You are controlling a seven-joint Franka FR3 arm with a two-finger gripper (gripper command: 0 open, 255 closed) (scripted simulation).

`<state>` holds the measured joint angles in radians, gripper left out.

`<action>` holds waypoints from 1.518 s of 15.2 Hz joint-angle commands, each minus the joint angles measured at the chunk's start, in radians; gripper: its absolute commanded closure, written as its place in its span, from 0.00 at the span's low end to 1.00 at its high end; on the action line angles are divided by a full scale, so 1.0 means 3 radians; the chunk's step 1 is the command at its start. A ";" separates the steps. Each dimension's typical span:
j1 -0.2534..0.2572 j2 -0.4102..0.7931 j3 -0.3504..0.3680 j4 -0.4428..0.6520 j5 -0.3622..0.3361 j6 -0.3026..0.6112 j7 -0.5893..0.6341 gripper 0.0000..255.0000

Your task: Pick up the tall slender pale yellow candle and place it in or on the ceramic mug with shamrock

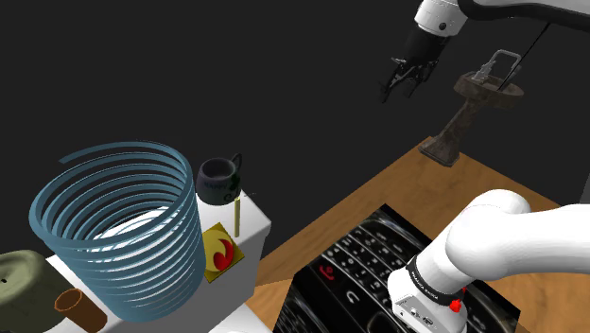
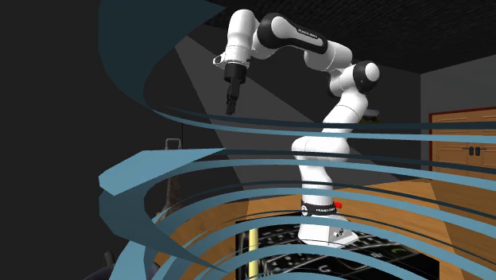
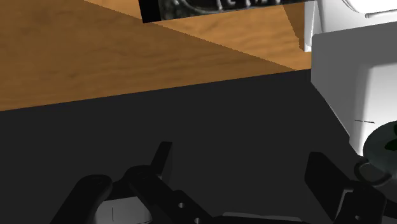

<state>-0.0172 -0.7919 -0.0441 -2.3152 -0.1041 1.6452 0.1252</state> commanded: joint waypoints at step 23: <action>0.0436 0.0878 0.1497 -0.0332 0.0662 0.1316 0.1628 0.00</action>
<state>0.1126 -0.5562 0.3823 -2.4241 0.0934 2.0186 0.5883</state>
